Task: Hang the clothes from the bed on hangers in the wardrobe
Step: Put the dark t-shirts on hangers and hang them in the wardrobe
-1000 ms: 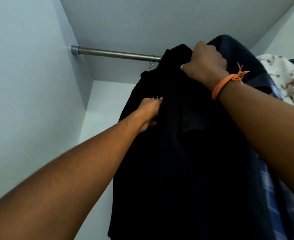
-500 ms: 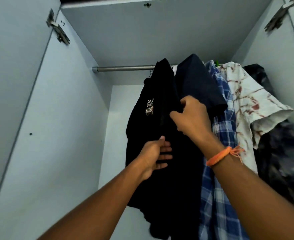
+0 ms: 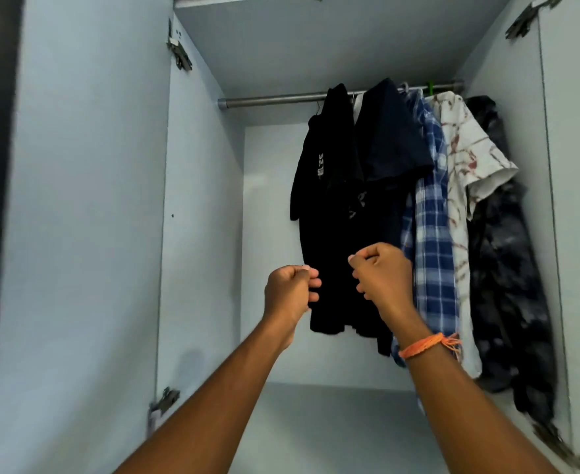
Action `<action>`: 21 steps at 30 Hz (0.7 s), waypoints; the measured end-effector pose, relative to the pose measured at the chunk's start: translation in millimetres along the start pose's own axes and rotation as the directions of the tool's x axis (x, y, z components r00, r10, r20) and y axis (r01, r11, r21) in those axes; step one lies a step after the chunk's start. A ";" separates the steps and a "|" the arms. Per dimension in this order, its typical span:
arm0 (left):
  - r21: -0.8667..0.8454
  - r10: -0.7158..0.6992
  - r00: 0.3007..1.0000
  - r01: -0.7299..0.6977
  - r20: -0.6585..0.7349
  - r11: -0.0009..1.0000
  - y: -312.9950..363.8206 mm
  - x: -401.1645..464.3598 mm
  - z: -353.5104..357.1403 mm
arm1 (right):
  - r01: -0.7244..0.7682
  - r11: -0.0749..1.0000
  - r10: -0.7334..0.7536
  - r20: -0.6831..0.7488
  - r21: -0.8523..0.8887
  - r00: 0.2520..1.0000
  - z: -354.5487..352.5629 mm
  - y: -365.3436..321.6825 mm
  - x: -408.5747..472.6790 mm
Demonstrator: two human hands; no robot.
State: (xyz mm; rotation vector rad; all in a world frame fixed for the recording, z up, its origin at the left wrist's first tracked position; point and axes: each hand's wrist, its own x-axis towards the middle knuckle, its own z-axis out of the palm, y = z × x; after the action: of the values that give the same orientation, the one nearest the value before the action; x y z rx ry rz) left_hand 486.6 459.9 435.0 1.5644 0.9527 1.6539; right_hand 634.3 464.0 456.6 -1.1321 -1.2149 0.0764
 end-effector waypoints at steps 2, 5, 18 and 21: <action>0.029 0.003 0.998 -0.002 -0.058 1.000 -6.9 -29.3 -17.7 | -0.066 0.998 0.066 0.018 0.009 0.998 4.2 -1.9 -40.2; 0.009 -0.025 0.992 0.026 -0.124 1.000 -13.7 -73.3 -37.6 | -0.147 0.988 0.144 0.059 0.039 0.988 7.2 -0.6 -95.1; 0.279 0.085 0.979 -0.031 -0.183 0.960 -14.3 -234.2 -89.2 | -0.264 0.962 0.244 0.211 0.072 0.947 -7.9 -17.5 -254.5; 0.350 0.150 0.961 -0.061 -0.232 0.935 -14.9 -275.4 -104.2 | -0.297 0.950 0.261 0.273 0.099 0.926 -11.4 -21.9 -287.1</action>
State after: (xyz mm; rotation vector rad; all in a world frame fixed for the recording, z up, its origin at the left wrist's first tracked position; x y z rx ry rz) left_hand 400.4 225.6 278.2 1.6735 1.3717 1.8762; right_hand 513.0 276.9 274.1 -1.1914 -1.2456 0.5335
